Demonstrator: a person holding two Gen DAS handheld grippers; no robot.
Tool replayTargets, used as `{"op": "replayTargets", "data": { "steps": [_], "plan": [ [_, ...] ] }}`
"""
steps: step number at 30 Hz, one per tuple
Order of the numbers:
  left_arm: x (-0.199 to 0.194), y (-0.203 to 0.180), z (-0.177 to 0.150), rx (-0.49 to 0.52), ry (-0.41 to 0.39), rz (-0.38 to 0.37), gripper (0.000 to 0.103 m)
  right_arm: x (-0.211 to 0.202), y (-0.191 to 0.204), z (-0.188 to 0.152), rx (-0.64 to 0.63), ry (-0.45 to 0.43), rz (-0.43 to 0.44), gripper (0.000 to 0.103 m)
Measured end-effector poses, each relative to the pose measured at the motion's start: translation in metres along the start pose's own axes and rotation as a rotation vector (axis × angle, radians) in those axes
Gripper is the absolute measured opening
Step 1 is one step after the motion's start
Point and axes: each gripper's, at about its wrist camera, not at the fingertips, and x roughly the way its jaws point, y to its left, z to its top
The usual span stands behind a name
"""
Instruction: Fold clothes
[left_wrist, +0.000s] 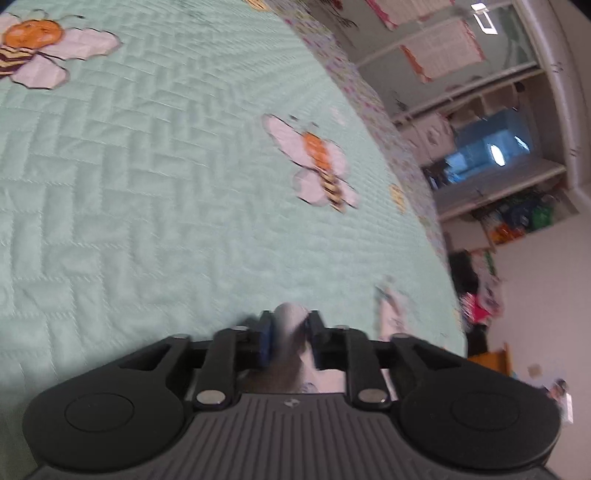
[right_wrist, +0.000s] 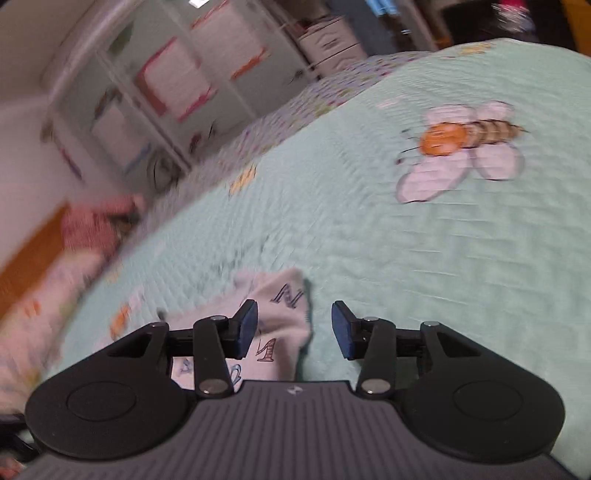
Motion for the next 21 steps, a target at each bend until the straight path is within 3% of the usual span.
{"op": "replayTargets", "data": {
  "steps": [6,13,17,21],
  "plan": [
    [-0.028,-0.002,-0.009,0.041,-0.111,0.004,0.054,-0.041,0.004,-0.032,-0.043,0.047,0.031,0.048],
    [-0.063,0.002,-0.05,-0.011,-0.1,-0.032,0.057,-0.077,0.035,-0.066,-0.09,0.087,0.109,0.052],
    [-0.063,0.011,-0.064,-0.074,-0.108,-0.027,0.064,-0.088,0.064,-0.093,-0.122,0.148,0.18,0.054],
    [-0.059,0.011,-0.061,-0.055,-0.124,-0.001,0.064,-0.101,0.106,-0.121,-0.301,0.198,0.223,0.054]
  ]
}}
